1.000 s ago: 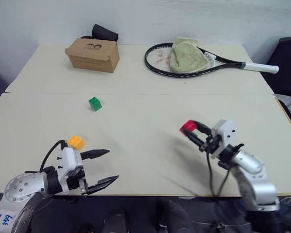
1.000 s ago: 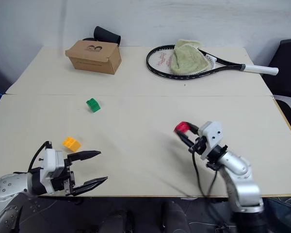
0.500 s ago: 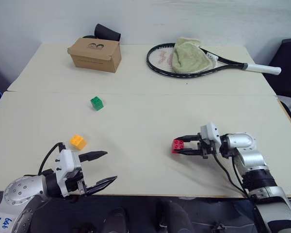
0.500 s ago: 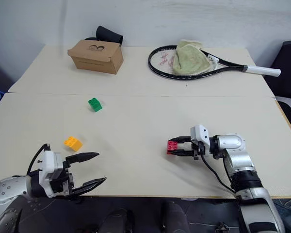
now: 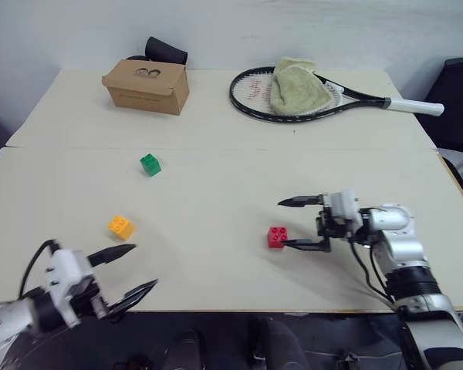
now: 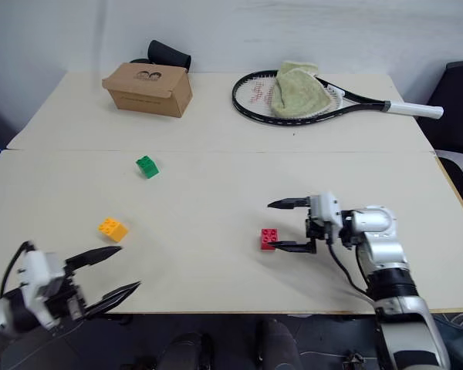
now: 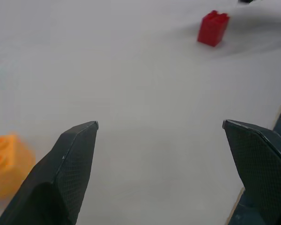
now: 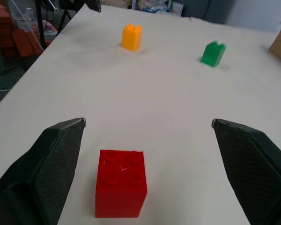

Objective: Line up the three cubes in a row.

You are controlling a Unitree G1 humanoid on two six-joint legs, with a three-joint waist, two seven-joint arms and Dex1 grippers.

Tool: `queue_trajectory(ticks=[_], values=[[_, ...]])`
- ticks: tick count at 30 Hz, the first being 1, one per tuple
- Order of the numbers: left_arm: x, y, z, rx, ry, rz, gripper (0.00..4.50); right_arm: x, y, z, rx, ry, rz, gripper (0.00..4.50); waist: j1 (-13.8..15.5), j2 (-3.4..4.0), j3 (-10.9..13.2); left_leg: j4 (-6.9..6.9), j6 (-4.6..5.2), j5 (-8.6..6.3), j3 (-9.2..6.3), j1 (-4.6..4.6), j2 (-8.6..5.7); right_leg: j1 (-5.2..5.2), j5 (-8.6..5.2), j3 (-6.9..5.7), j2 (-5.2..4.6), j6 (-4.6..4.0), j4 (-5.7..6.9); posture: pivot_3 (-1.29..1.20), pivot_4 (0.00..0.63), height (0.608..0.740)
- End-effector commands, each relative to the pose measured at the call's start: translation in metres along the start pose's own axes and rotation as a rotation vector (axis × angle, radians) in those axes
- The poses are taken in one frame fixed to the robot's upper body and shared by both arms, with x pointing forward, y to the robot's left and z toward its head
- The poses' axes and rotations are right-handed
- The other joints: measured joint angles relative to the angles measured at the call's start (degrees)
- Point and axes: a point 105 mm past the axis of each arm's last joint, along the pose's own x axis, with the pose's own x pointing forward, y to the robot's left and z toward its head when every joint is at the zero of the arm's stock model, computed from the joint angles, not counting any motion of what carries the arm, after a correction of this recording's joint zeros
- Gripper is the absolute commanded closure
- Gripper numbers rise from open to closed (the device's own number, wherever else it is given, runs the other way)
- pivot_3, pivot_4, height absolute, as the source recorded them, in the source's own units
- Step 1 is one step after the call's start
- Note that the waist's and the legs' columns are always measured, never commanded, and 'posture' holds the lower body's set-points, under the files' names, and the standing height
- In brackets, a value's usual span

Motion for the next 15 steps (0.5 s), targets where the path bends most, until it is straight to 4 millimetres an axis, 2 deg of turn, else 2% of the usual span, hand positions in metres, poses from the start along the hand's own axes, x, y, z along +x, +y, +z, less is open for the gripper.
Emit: queue_trajectory(ticks=[1, 4, 7, 10, 12, 14, 15], values=[[-0.042, 0.023, -0.010, -0.050, -0.012, 0.237, 0.00, -0.014, 0.000, 0.013, -0.009, -0.055, -0.097, 0.02, 0.14, -0.03, 0.01, 0.01, 0.01, -0.01, 0.00, -0.01, 0.00, 0.00, 0.00, -0.01, 0.00, 0.00, -0.04, 0.00, 0.150, 0.740], [-0.080, 0.048, -0.032, -0.136, -0.018, 0.473, 0.00, -0.021, 0.011, 0.015, 0.025, -0.153, -0.178, 0.02, 0.29, -0.05, 0.02, 0.02, 0.04, -0.03, -0.04, -0.02, -0.01, 0.01, 0.00, -0.05, 0.00, 0.00, -0.06, 0.00, 0.150, 0.740], [-0.086, 0.058, -0.036, -0.162, -0.035, 0.522, 0.00, -0.020, 0.014, 0.014, 0.041, -0.178, -0.226, 0.02, 0.30, -0.06, 0.03, 0.07, 0.04, -0.02, -0.08, -0.02, -0.01, 0.02, 0.01, -0.09, 0.00, -0.01, -0.06, 0.00, 0.150, 0.740], [-0.075, 0.064, -0.029, -0.135, -0.054, 0.478, 0.00, -0.015, 0.020, 0.013, 0.102, -0.170, -0.190, 0.02, 0.42, -0.11, 0.01, 0.08, 0.02, -0.04, -0.08, -0.07, -0.04, 0.01, 0.06, -0.08, -0.09, 0.00, -0.08, 0.00, 0.150, 0.740], [-0.064, 0.076, -0.017, -0.106, -0.096, 0.455, 0.00, -0.013, 0.018, 0.017, 0.102, -0.200, -0.221, 0.02, 0.49, -0.12, 0.00, 0.06, -0.01, -0.05, -0.11, -0.07, -0.03, 0.02, 0.07, -0.09, -0.10, -0.01, -0.08, 0.00, 0.150, 0.740], [-0.040, 0.093, 0.001, -0.074, -0.140, 0.380, 0.00, -0.010, 0.014, 0.021, 0.067, -0.220, -0.247, 0.02, 0.43, -0.12, 0.00, 0.01, 0.03, 0.00, -0.12, -0.06, -0.02, 0.01, 0.07, -0.10, -0.09, -0.02, -0.07, 0.00, 0.150, 0.740], [-0.019, 0.101, 0.015, -0.052, -0.158, 0.313, 0.00, -0.008, 0.013, 0.022, 0.048, -0.221, -0.257, 0.02, 0.50, -0.12, 0.00, -0.01, 0.03, 0.02, -0.12, -0.07, -0.01, -0.01, 0.07, -0.11, -0.08, -0.03, -0.05, 0.00, 0.150, 0.740]])
